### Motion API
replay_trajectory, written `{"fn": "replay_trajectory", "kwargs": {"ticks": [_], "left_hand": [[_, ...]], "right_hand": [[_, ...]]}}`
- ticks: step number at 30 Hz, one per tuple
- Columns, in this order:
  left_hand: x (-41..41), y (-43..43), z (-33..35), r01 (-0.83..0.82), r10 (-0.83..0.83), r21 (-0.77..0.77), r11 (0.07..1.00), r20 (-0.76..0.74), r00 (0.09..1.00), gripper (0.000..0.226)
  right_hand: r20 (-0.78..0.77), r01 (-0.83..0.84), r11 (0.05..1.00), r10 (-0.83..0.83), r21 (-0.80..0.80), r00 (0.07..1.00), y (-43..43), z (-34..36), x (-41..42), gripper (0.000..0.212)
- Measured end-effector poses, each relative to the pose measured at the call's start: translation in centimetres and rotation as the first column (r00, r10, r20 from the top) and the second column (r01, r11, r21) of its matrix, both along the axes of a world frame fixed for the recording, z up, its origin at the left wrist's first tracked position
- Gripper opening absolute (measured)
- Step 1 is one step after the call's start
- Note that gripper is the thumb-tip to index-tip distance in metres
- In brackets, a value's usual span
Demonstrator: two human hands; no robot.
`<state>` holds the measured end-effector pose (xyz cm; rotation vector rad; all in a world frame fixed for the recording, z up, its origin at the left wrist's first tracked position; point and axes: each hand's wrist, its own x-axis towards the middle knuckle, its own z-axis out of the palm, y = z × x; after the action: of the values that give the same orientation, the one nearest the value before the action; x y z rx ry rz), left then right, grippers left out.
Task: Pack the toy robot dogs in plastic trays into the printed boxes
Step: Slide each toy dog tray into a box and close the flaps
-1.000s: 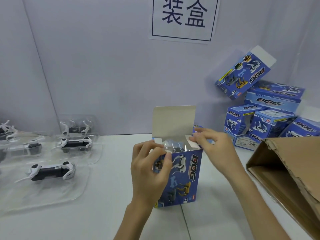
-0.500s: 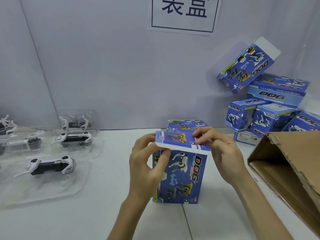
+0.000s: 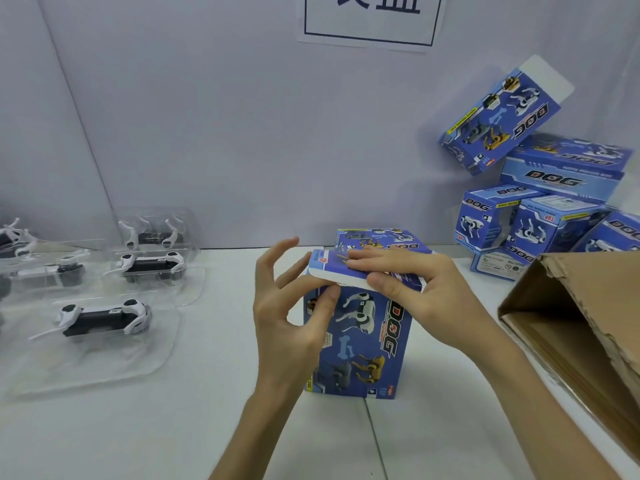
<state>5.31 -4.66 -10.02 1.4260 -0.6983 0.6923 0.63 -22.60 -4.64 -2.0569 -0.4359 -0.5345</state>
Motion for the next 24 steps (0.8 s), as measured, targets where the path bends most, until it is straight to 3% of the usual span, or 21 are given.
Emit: {"fn": "replay_trajectory", "kwargs": {"ticks": [3,9,18,24], "left_hand": [[0.0,0.0,-0.3,-0.024,0.024,0.007,1.000,0.012,1.000,0.014],[-0.1,0.2,-0.7,-0.331,0.294,0.088,0.940,0.288,0.911,0.019],[-0.9,-0.1,-0.5,-0.357,0.332,0.050,0.933,0.262,0.906,0.022],[-1.2,-0.1,-0.4,-0.367,0.345,0.033,0.930,0.272,0.898,0.023]], "right_hand": [[-0.069,-0.005,0.998,0.009,0.068,0.998,0.1,0.4,0.0,0.028],[-0.047,-0.002,1.000,0.004,0.029,0.999,0.2,0.6,0.2,0.027],[0.001,0.011,0.999,-0.011,-0.050,1.000,0.0,0.6,0.0,0.023],[-0.010,0.010,0.982,-0.012,-0.187,1.000,-0.3,1.7,-0.2,0.031]]}}
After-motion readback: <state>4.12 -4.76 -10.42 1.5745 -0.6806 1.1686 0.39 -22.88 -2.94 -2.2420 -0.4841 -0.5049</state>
